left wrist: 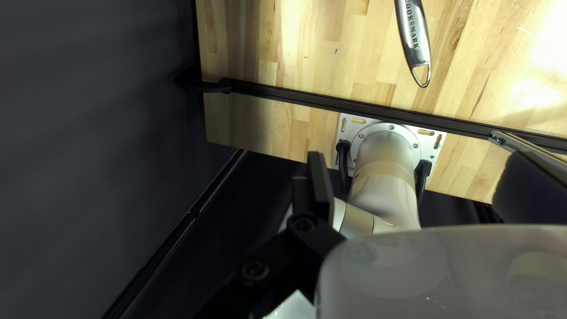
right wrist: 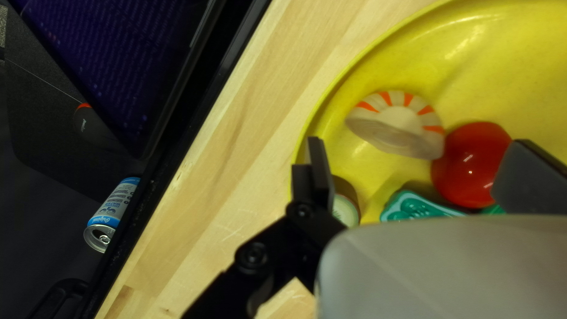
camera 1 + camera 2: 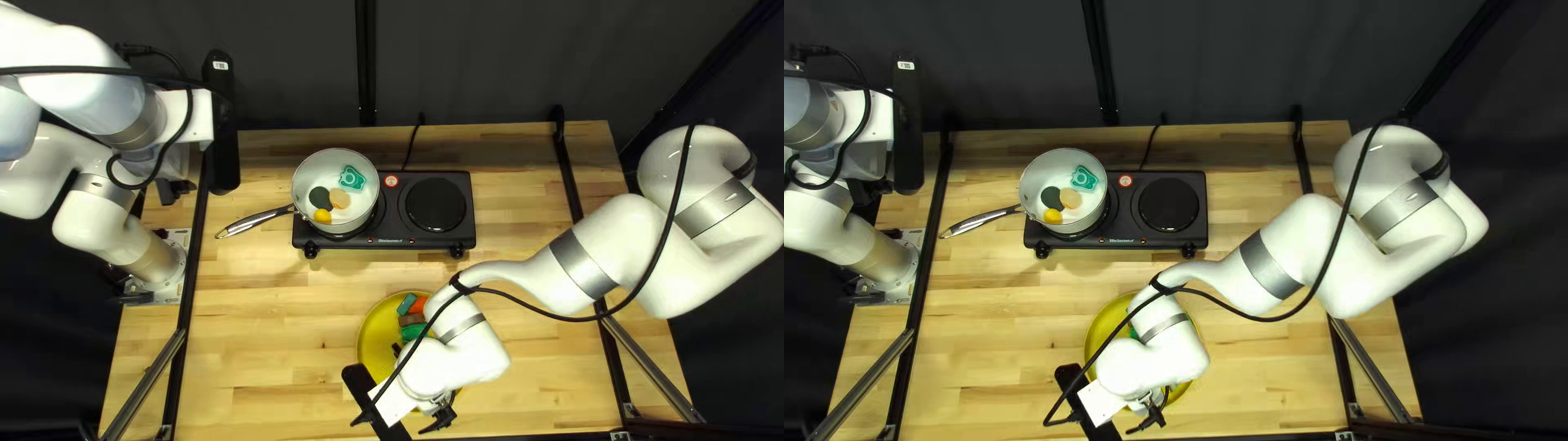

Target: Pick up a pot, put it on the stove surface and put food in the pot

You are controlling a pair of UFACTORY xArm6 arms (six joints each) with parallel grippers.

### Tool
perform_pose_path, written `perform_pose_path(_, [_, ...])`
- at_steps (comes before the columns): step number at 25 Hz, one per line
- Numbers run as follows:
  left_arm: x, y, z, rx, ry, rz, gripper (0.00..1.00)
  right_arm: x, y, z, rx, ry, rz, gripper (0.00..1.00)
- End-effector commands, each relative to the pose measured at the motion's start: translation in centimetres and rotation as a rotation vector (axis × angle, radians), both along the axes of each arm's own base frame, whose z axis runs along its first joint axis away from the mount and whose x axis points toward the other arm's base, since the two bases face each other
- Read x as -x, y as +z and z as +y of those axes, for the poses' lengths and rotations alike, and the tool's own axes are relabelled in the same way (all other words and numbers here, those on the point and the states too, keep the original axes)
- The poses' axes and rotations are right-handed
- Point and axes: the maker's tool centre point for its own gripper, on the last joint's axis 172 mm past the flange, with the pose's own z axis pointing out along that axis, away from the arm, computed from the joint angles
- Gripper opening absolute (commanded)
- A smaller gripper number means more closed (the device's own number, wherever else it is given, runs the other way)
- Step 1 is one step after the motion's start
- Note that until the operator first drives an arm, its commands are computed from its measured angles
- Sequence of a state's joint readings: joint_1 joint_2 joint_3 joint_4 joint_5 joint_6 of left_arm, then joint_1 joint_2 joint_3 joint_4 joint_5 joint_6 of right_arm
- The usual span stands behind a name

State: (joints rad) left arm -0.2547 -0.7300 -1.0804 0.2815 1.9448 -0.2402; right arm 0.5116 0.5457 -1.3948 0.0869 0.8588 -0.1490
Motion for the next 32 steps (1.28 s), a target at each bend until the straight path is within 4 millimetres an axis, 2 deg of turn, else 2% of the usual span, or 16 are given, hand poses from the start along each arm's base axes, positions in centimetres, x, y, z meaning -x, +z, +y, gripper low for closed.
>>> perform_pose_path(1, [0.0, 0.0, 0.0, 0.000, 0.000, 0.000, 1.00, -0.1, -0.3, -0.1, -0.005, 0.003, 0.001, 1.00])
perform_pose_path(12, [0.0, 0.0, 0.0, 0.000, 0.000, 0.000, 1.00, 0.0, -1.8, -0.2, -0.017, 0.004, -0.001, 1.00])
perform_pose_path(20, [0.0, 0.0, 0.0, 0.000, 0.000, 0.000, 1.00, -0.6, -2.5, 0.1, -0.030, 0.004, -0.005, 1.00])
perform_pose_path(21, [0.0, 0.0, 0.0, 0.000, 0.000, 0.000, 1.00, -0.7, -2.6, 0.1, -0.032, 0.002, -0.004, 0.85])
perform_pose_path(22, [0.0, 0.0, 0.0, 0.000, 0.000, 0.000, 1.00, -0.7, -2.6, 0.1, -0.032, 0.002, -0.004, 0.19])
perform_pose_path(23, [0.0, 0.0, 0.0, 0.000, 0.000, 0.000, 1.00, -0.7, -2.6, 0.1, -0.032, 0.002, -0.004, 0.01])
perform_pose_path(32, [0.0, 0.0, 0.0, 0.000, 0.000, 0.000, 1.00, -0.7, -2.6, 0.1, -0.032, 0.002, -0.004, 0.00])
